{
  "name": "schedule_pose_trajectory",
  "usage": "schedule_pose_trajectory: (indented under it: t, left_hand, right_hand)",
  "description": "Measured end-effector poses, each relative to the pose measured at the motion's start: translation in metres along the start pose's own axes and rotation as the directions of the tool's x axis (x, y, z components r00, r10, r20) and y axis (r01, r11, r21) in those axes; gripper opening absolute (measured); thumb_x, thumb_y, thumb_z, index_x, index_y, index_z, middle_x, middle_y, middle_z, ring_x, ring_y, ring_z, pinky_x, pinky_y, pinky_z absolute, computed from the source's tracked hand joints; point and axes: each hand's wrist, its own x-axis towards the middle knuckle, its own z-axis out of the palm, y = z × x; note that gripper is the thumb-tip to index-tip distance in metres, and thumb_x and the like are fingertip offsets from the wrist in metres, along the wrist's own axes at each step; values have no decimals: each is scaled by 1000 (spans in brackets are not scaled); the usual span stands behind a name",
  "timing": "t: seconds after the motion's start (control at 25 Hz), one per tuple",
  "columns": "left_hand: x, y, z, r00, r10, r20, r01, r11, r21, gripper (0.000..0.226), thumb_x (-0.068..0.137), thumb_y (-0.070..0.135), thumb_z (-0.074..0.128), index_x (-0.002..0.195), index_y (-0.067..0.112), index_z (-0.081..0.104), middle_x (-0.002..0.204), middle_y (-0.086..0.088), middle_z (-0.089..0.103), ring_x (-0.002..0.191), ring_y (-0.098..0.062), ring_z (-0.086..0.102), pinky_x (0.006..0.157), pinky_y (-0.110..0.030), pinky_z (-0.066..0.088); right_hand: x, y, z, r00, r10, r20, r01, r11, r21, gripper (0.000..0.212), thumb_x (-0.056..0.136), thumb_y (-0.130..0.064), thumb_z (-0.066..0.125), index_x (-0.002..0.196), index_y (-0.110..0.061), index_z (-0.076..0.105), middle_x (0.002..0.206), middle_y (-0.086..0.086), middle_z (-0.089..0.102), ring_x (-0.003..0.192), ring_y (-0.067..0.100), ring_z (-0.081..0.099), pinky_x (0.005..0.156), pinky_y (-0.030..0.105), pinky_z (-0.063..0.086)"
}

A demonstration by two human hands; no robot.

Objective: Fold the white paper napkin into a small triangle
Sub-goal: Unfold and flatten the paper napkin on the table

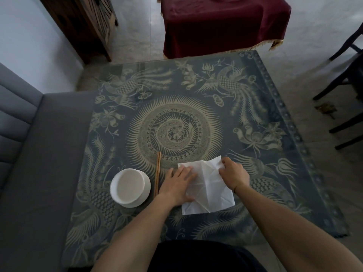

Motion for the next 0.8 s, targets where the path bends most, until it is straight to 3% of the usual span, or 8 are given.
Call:
schedule_pose_trajectory:
  t: [0.12, 0.4, 0.6, 0.8]
  left_hand:
    - [3, 15, -1, 999, -48, 17, 48, 999, -16, 92, 83, 64, 59, 153, 31, 10, 164, 2, -1, 149, -20, -2, 118, -56, 5]
    - [14, 53, -6, 978, -159, 138, 171, 982, -77, 103, 82, 67, 56, 155, 31, -7, 163, 4, -20, 148, -19, -15, 117, -57, -7]
    - [18, 74, -9, 955, -239, 177, 253, 965, -61, 104, 83, 61, 61, 155, 31, -8, 162, 6, -21, 149, -21, -15, 117, -57, -5]
    - [17, 75, -16, 940, -276, 199, 297, 951, -81, 109, 81, 59, 65, 155, 32, -9, 163, 6, -19, 148, -21, -19, 117, -57, -5]
  right_hand:
    - [6, 12, -5, 1000, -3, 15, 3, 1000, -20, 41, 89, -18, 46, 129, -25, 46, 102, 9, 66, 87, 32, 59, 61, 35, 37]
    - [19, 51, -20, 1000, 15, 17, -14, 999, -34, 50, 91, -14, 42, 137, -31, 32, 89, 8, 63, 66, 26, 50, 59, 34, 39]
    - [26, 75, -31, 999, 8, 54, -7, 1000, -30, 66, 94, -17, 45, 151, -33, 16, 98, 9, 67, 71, 25, 54, 60, 34, 42]
    - [28, 89, -31, 995, -32, 95, 29, 999, 30, 68, 92, -16, 49, 151, -33, 17, 108, 8, 68, 82, 27, 59, 63, 35, 45]
